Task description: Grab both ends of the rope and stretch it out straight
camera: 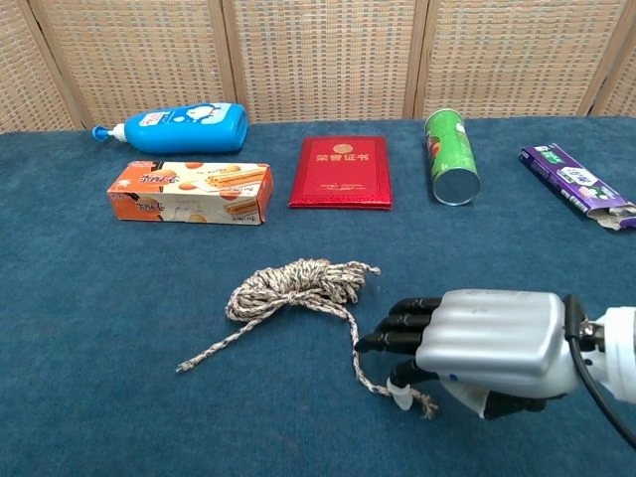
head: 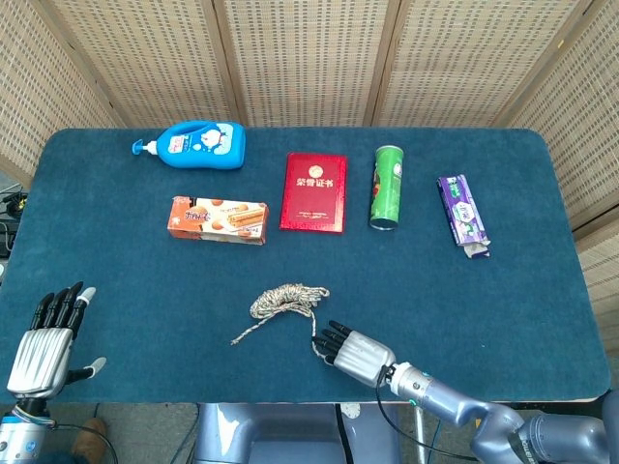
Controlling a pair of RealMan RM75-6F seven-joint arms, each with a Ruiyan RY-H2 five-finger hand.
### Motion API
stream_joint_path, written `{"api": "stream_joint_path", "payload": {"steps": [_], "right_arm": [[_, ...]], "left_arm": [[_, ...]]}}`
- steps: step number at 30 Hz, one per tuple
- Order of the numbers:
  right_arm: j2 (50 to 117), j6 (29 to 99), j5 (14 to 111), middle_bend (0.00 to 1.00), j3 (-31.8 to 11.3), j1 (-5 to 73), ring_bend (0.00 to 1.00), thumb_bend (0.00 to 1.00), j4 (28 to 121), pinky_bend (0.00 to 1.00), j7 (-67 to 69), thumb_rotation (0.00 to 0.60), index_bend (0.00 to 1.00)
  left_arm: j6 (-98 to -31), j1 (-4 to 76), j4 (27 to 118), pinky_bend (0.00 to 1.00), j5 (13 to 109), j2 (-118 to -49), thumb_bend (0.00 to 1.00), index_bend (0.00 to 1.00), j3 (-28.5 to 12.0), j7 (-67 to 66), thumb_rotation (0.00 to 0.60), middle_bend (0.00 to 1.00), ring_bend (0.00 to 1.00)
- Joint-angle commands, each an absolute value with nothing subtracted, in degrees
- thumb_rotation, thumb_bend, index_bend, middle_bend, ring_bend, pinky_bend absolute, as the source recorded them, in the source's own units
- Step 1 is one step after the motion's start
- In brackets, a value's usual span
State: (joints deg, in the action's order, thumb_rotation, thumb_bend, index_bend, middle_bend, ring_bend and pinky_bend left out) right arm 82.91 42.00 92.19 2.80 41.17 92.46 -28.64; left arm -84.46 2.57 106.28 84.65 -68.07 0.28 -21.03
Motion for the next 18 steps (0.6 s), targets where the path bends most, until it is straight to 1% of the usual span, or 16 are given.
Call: {"api": "stream_joint_path", "payload": {"steps": [1, 8, 10, 11, 12, 13, 14, 15, 17, 18], "right_arm": [[81.74, 43.10, 90.73, 0.00, 2.25, 40.64, 0.00, 1.00, 92.22, 0.00, -29.31, 0.600, 0.34], [80.93, 44.70, 84.89, 0.00, -0.17, 39.76, 0.00, 1.00, 91.19, 0.00, -30.98, 0.600, 0.34], [80.47, 45.82, 83.95, 0.00, -0.82, 39.38, 0.00, 0.98, 92.05, 0.00, -30.23, 0.600, 0.34], [80.15, 46.44, 83.65, 0.00, -1.12, 39.18, 0.00, 0.93, 92.68, 0.00, -29.52, 0.600, 0.34], [79.69, 47.39, 83.28, 0.00, -1.55, 38.86, 0.00, 0.84, 93.52, 0.00, -28.50, 0.600, 0.34], [79.34, 48.33, 82.96, 0.00, -1.99, 38.55, 0.00, 0.73, 94.19, 0.00, -27.71, 0.600, 0.34], [79.18, 48.57, 82.81, 0.00, -2.08, 38.46, 0.00, 0.66, 94.48, 0.00, -27.42, 0.600, 0.34], [79.05, 48.73, 82.61, 0.00, -2.17, 38.39, 0.00, 0.56, 94.74, 0.00, -27.10, 0.600, 0.34], [78.93, 48.97, 82.11, 0.00, -2.38, 38.32, 0.00, 0.46, 95.24, 0.00, -26.20, 0.600, 0.34], [79.04, 49.20, 81.88, 0.00, -2.54, 38.28, 0.00, 0.42, 95.45, 0.00, -25.40, 0.600, 0.34]], "left_arm": [[-84.40, 2.61, 106.27, 0.00, 84.65, -68.08, 0.02, 0.00, 0.33, -21.07, 0.600, 0.00, 0.00], [-84.56, 2.55, 106.38, 0.00, 85.12, -68.05, 0.02, 0.00, 0.62, -21.02, 0.600, 0.00, 0.00], [-84.69, 2.50, 106.39, 0.00, 85.17, -68.00, 0.02, 0.00, 0.63, -20.89, 0.600, 0.00, 0.00], [-84.71, 2.50, 106.39, 0.00, 85.17, -67.97, 0.02, 0.00, 0.62, -20.84, 0.600, 0.00, 0.00], [-84.72, 2.48, 106.36, 0.00, 85.17, -67.96, 0.02, 0.00, 0.65, -20.74, 0.600, 0.00, 0.00], [-84.69, 2.50, 106.34, 0.00, 85.27, -67.93, 0.02, 0.00, 0.70, -20.78, 0.600, 0.00, 0.00], [-84.67, 2.51, 106.34, 0.00, 85.33, -67.92, 0.02, 0.00, 0.74, -20.79, 0.600, 0.00, 0.00], [-84.66, 2.50, 106.33, 0.00, 85.39, -67.92, 0.02, 0.00, 0.79, -20.79, 0.600, 0.00, 0.00], [-84.65, 2.52, 106.38, 0.00, 85.50, -67.92, 0.02, 0.00, 0.85, -20.83, 0.600, 0.00, 0.00], [-84.71, 2.48, 106.40, 0.00, 85.55, -67.89, 0.02, 0.00, 0.89, -20.84, 0.600, 0.00, 0.00]]}}
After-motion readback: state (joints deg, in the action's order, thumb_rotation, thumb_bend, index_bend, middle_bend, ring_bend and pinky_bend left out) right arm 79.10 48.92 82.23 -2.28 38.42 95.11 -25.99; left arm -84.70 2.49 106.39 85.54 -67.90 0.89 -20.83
